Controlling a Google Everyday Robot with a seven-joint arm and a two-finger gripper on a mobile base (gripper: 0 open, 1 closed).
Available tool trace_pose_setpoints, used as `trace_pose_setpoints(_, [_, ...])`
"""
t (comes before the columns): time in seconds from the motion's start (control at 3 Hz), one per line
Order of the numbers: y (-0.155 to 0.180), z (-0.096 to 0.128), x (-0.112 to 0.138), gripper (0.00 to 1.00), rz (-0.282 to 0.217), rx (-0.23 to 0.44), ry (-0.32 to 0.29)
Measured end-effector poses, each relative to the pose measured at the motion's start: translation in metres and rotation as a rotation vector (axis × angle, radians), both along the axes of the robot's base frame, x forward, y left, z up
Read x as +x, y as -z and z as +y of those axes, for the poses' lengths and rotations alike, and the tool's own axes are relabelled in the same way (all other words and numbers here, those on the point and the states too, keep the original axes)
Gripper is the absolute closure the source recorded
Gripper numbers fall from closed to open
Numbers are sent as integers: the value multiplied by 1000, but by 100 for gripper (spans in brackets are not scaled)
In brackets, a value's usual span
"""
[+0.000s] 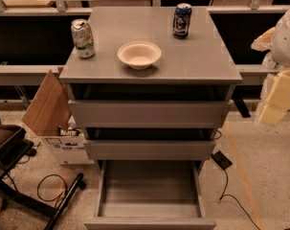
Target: Close bottom drawer
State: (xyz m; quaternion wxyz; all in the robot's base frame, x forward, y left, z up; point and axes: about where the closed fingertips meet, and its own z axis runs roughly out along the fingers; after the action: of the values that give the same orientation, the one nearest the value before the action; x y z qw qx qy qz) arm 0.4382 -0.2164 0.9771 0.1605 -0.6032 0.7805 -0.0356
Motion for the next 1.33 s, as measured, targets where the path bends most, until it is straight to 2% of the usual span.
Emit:
trace_pose_setpoints(0.33, [0, 0, 0, 0, 0, 0, 0])
trace_pose_setpoints(0.67, [27, 10, -3, 0, 6, 37, 11])
trace_pose_setpoints(1.0, [94, 53, -31, 0, 12, 201, -1])
trace_pose_setpoints(1.33, [153, 82, -52, 0, 21, 310, -8])
